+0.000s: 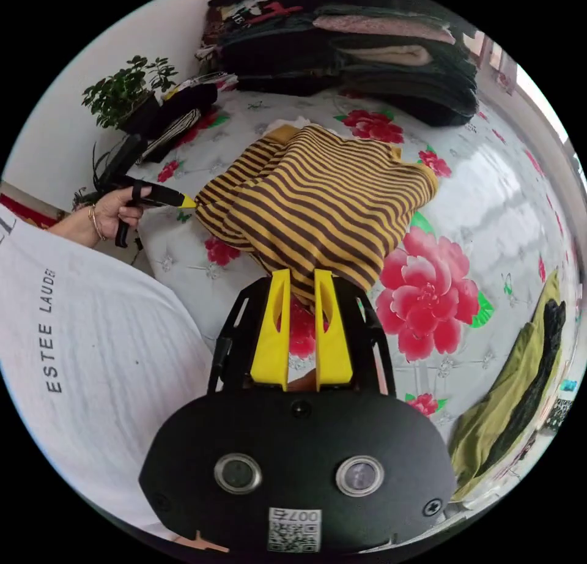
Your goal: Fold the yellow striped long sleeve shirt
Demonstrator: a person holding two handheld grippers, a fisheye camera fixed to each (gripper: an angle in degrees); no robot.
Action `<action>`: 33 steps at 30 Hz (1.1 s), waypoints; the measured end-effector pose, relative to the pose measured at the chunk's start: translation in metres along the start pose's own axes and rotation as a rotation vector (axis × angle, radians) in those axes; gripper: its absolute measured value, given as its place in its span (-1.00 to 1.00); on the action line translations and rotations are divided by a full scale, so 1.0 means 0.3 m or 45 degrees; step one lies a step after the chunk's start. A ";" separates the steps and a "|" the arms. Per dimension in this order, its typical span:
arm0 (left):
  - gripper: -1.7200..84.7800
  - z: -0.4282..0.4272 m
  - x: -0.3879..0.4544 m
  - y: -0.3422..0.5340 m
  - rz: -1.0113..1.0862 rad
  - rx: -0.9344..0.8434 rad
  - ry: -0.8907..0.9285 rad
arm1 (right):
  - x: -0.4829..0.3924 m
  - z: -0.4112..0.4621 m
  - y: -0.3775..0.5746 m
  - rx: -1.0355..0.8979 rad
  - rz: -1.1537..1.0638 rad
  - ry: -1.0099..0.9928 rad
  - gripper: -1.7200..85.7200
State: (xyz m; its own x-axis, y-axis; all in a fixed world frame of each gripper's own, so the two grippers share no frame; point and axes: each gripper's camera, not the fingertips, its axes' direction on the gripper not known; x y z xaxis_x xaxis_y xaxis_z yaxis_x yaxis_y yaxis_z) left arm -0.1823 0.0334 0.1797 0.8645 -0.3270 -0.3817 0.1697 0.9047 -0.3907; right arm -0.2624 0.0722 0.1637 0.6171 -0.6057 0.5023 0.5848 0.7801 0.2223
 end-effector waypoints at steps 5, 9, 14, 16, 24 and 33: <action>-0.73 -0.037 -0.059 0.097 -0.067 0.146 0.109 | 0.392 -0.118 0.100 0.319 0.526 -0.365 -0.72; -0.62 0.055 -0.014 0.087 0.037 0.071 0.192 | 0.585 0.016 0.149 0.249 0.741 -0.539 -0.68; -0.82 0.173 0.000 0.022 -0.013 0.031 0.141 | 0.667 0.209 0.134 0.131 0.854 -0.875 -0.69; -0.84 0.179 0.004 0.002 -0.014 0.045 0.218 | 0.674 0.186 0.087 0.085 0.816 -0.866 -0.70; -0.85 -0.283 0.217 -0.191 0.328 0.397 0.321 | 0.385 -0.087 -0.367 0.308 0.379 -1.043 -0.74; -0.85 -1.114 0.402 0.078 0.396 0.954 -0.278 | -0.411 -0.091 -0.905 0.397 -0.108 -1.214 -0.74</action>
State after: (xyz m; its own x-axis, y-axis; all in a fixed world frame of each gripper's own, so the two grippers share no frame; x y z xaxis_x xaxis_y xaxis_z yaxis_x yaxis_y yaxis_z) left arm -0.2323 -0.0761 -0.1555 0.9830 -0.0423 -0.1789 0.1111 0.9120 0.3948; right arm -0.4827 -0.0692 0.0187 -0.1788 -0.3897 0.9034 0.3589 0.8291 0.4286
